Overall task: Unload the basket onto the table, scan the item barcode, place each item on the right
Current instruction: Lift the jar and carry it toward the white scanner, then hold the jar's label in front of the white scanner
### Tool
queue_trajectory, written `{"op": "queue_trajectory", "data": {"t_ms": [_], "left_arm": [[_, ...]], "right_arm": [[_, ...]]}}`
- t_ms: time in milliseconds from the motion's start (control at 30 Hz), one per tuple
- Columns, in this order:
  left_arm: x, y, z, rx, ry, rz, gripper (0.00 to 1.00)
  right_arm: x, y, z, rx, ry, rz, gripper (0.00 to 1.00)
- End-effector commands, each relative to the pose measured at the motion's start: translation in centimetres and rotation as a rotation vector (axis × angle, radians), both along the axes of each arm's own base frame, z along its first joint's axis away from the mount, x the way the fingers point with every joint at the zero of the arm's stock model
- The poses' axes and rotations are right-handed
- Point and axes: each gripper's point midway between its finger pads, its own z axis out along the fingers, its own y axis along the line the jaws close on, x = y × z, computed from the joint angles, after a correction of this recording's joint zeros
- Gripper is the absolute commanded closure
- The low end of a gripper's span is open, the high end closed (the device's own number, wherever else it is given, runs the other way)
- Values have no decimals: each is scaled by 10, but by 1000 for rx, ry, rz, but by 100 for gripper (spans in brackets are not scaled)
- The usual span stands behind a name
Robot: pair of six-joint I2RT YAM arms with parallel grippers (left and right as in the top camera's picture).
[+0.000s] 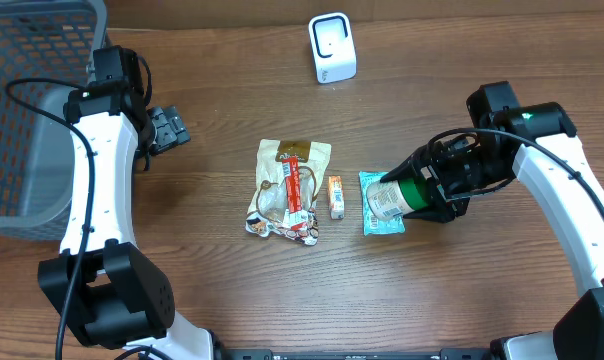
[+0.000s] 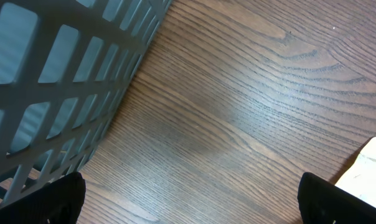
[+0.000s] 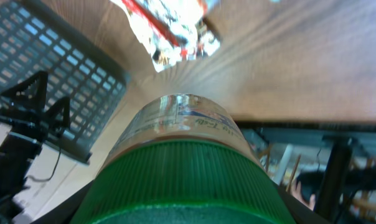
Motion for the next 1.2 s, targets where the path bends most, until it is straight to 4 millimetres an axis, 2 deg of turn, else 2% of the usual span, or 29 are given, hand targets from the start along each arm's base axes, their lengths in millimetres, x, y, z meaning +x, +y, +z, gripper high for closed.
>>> {"op": "queue_trajectory", "data": {"t_ms": [0,200,267,367,400,533,667,767,800,900,1000,1167], "left_arm": [[3,-3,15,7,-38,-26,0],[3,-3,15,7,-38,-26,0],[3,-3,15,7,-38,-26,0],[3,-3,15,7,-38,-26,0],[3,-3,15,7,-38,-26,0],[3,-3,15,7,-38,-26,0],[3,-3,15,7,-38,-26,0],[3,-3,15,7,-38,-26,0],[3,-3,15,7,-38,-26,0],[3,-3,15,7,-38,-26,0],[3,-3,15,7,-38,-26,0],[3,-3,15,7,-38,-26,0]], "right_arm": [[22,-13,-11,-125,-133,-10,96],[61,-56,-37,-441,-308,-54,96],[76,-58,-35,-456,-391,-49,96],[92,-46,-22,-394,-623,135,96],[94,-46,-20,-394,-626,125,97],[105,-43,9,-385,-691,120,96],[115,-41,57,-379,-769,107,96],[130,-38,111,-380,-859,132,96],[134,-37,119,-379,-873,133,96],[158,-33,132,-394,-941,118,96],[188,-22,138,-396,-1046,100,96],[237,18,142,-357,-1251,117,96]]}}
